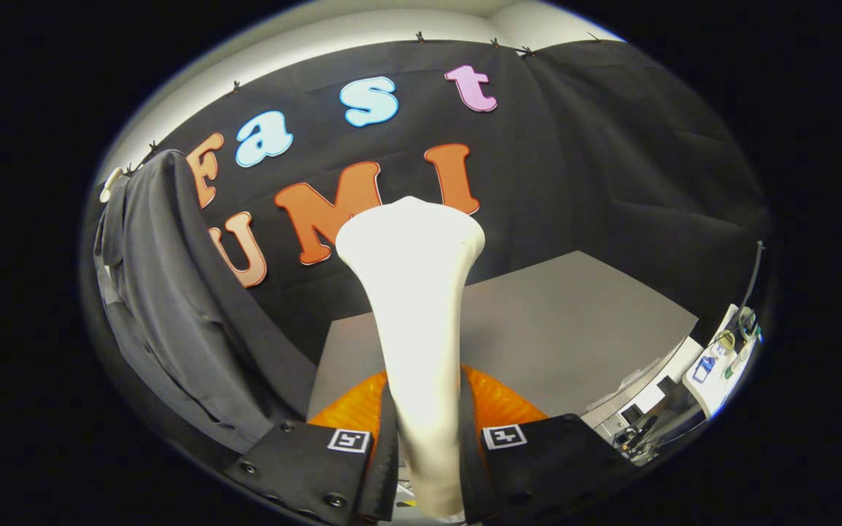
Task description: Iron the clothes twice with a garment steamer, once on the left side and once on the right side.
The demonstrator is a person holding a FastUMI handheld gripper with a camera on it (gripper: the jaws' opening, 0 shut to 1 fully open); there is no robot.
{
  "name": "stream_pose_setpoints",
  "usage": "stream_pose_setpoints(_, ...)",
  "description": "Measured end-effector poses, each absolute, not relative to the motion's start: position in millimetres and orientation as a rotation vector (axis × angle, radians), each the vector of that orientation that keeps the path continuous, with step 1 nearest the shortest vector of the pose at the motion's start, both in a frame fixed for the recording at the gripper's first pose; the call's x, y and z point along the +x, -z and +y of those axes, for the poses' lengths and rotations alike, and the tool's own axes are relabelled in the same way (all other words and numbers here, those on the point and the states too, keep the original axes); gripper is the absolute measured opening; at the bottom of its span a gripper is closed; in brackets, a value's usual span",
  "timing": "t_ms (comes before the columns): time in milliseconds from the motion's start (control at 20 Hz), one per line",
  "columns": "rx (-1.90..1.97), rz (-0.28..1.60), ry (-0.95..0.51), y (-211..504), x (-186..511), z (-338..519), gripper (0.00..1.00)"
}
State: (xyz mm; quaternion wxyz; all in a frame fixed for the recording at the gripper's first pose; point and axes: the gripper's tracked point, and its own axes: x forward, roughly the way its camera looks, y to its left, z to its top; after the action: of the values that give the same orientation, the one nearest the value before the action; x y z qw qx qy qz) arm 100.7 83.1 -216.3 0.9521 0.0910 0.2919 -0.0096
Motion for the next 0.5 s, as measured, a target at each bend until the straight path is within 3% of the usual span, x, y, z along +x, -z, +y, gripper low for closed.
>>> stream_pose_setpoints(500,0.163,0.459,-0.026,145.5,44.2,170.3,0.42)
